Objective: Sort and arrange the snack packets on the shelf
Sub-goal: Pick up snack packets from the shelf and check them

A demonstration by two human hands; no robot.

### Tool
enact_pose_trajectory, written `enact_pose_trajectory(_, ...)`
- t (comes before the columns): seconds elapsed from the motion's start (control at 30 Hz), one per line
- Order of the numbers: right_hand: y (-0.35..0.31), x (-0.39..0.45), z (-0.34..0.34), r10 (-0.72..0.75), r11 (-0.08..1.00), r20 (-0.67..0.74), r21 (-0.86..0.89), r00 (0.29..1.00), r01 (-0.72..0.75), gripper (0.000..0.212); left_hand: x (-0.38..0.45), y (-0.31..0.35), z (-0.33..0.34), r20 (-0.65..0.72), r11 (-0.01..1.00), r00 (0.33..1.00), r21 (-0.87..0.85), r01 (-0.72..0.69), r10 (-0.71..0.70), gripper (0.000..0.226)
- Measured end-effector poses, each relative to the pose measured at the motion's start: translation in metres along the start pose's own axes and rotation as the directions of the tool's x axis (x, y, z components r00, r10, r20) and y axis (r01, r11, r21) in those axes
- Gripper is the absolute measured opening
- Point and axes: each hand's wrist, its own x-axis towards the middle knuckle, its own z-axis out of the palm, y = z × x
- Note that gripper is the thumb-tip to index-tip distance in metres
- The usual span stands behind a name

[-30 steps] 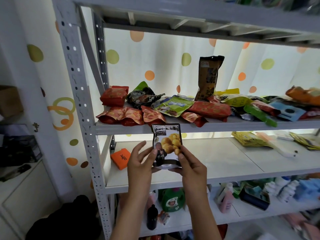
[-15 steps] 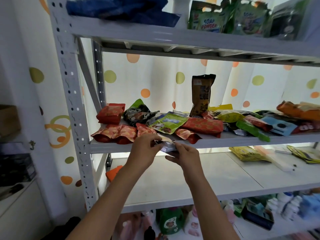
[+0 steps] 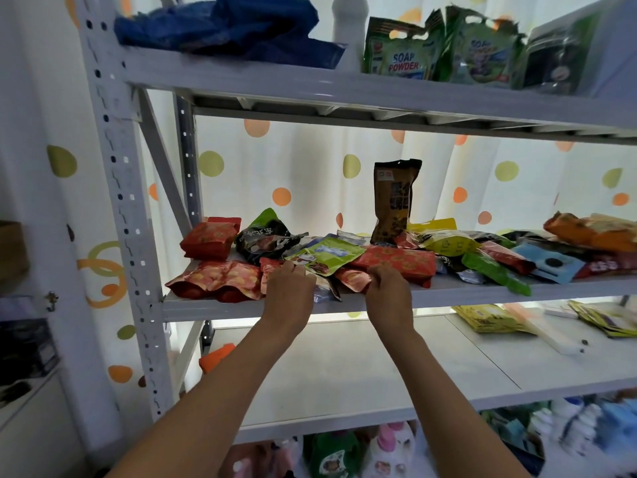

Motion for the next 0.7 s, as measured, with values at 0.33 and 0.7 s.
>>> enact_pose_trajectory(0.33, 0.027, 0.018, -0.003, -0.022, 0.993, 0.227, -0.108, 0.974, 0.048, 0.035, 0.01, 0.027, 0.014, 0.225, 0.991, 0.972, 0.129, 0.036, -0.065, 0.025)
enact_pose_trajectory(0.7, 0.031, -0.014, -0.005, -0.107, 0.989, -0.047, -0.108, 0.993, 0.101, 0.033, 0.006, 0.026, 0.018, 0.303, 0.996, 0.95, 0.0, 0.084, -0.08, 0.029)
